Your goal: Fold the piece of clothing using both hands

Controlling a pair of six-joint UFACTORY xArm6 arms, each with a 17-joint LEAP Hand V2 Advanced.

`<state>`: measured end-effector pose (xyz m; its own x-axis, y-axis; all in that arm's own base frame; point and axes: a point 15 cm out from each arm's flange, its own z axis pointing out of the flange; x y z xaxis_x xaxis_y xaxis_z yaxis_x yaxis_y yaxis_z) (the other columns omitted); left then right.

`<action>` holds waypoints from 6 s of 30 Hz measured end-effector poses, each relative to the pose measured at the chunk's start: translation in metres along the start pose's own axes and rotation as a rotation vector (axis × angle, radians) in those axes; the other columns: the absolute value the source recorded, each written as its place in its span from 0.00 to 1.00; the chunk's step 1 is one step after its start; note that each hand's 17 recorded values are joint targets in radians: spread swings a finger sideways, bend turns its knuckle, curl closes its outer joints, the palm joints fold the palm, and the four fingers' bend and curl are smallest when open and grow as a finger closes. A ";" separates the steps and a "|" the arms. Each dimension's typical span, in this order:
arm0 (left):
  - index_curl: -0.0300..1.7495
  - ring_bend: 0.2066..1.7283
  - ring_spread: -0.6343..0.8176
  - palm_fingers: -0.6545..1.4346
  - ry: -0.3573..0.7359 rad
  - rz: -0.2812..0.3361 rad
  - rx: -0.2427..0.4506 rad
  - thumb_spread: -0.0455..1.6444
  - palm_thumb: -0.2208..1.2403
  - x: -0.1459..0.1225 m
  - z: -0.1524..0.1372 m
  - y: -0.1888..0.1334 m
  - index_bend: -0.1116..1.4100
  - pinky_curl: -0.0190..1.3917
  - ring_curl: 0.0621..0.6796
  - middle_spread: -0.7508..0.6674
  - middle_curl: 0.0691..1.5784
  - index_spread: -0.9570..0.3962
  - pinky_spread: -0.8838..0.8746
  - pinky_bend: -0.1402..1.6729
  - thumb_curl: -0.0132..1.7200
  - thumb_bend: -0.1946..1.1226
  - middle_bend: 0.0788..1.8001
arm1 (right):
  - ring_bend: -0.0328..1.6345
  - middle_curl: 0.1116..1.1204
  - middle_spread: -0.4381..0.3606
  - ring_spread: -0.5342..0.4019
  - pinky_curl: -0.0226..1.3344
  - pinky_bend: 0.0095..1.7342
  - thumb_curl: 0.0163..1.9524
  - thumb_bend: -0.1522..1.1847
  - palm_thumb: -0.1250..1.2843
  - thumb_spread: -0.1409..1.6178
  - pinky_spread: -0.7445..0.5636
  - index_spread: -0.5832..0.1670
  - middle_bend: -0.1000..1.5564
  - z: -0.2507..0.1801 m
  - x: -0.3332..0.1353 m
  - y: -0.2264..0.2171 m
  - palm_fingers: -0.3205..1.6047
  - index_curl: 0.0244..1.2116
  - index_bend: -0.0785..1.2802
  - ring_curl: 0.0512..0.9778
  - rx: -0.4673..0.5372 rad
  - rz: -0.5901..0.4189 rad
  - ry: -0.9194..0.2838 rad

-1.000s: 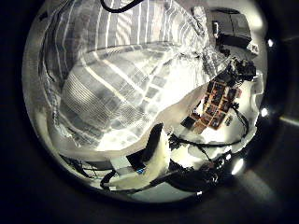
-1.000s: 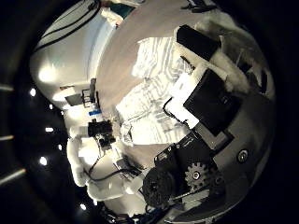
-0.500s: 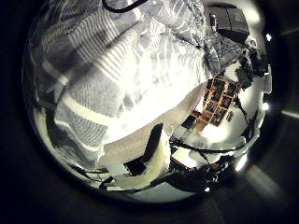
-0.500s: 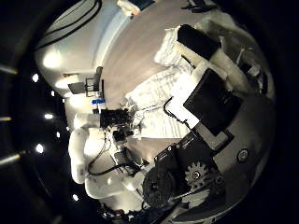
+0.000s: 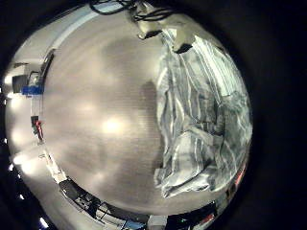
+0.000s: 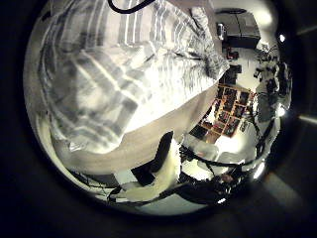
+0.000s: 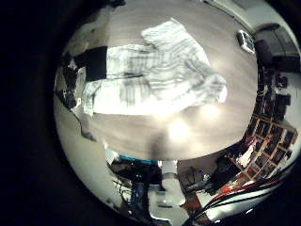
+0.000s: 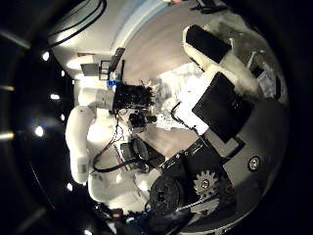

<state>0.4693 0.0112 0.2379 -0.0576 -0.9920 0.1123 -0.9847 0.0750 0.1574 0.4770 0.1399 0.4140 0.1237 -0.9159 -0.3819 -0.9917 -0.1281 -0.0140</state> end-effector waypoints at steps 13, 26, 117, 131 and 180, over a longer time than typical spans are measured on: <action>0.22 0.22 0.80 0.31 0.024 0.028 -0.035 0.72 0.24 0.002 0.015 0.013 0.19 0.24 0.25 0.77 0.13 0.70 0.81 0.25 0.16 0.13 0.05 | 0.71 0.38 0.42 0.41 0.55 0.60 0.29 0.09 0.47 0.76 0.42 0.30 0.57 -0.043 0.174 0.005 0.23 0.59 0.33 0.46 0.065 0.287 0.021; 0.22 0.22 0.80 0.31 0.036 0.052 -0.074 0.72 0.23 0.023 0.039 0.009 0.19 0.24 0.25 0.77 0.13 0.70 0.81 0.25 0.16 0.13 0.05 | 0.49 0.24 0.56 0.70 0.38 0.44 0.23 0.09 0.44 0.71 0.85 0.35 0.35 0.010 0.324 0.059 0.16 0.40 0.20 0.27 -0.182 0.398 0.104; 0.22 0.22 0.80 0.32 0.079 0.096 -0.104 0.72 0.23 0.075 0.078 0.000 0.19 0.23 0.26 0.76 0.13 0.70 0.81 0.25 0.16 0.13 0.05 | 0.89 0.60 0.39 0.37 0.57 0.76 0.39 0.11 0.85 0.71 0.43 0.40 0.89 -0.014 0.220 0.003 0.75 0.75 0.83 0.64 -0.016 0.105 0.149; 0.22 0.22 0.80 0.32 0.093 0.072 -0.072 0.72 0.24 0.046 0.057 0.006 0.19 0.24 0.26 0.76 0.13 0.70 0.81 0.25 0.16 0.13 0.05 | 0.89 0.59 0.39 0.37 0.61 0.74 0.41 0.11 0.85 0.71 0.42 0.41 0.90 0.044 0.021 -0.007 0.75 0.76 0.83 0.65 -0.092 -0.189 0.179; 0.23 0.22 0.79 0.33 0.123 -0.032 0.104 0.72 0.24 -0.026 -0.089 0.089 0.20 0.24 0.25 0.75 0.12 0.69 0.81 0.24 0.16 0.13 0.05 | 0.50 0.24 0.40 0.68 0.35 0.42 0.23 0.10 0.47 0.75 0.89 0.17 0.31 -0.048 -0.024 0.039 0.20 0.35 0.24 0.26 0.030 -0.325 0.155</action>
<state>0.3974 0.0531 0.3365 -0.0118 -0.9733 0.2293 -0.9977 0.0265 0.0616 0.4367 0.1388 0.4672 0.4345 -0.8762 -0.2085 -0.9000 -0.4130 -0.1395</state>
